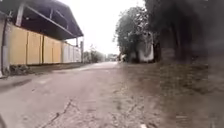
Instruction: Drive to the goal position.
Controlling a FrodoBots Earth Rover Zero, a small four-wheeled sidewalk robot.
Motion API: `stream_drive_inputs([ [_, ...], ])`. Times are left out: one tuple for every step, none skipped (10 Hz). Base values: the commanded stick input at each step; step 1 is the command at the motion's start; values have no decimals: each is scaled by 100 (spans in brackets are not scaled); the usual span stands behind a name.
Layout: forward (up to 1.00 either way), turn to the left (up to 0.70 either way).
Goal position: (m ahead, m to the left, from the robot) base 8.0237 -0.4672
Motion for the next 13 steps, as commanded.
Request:
stream_drive_inputs([
  [100, 0],
  [100, 0],
  [100, 0],
  [100, 0],
  [100, 0],
  [100, 0],
  [100, 0],
  [100, -4],
  [100, -28],
  [100, -11],
  [100, 0],
  [100, 0],
  [100, 0],
])
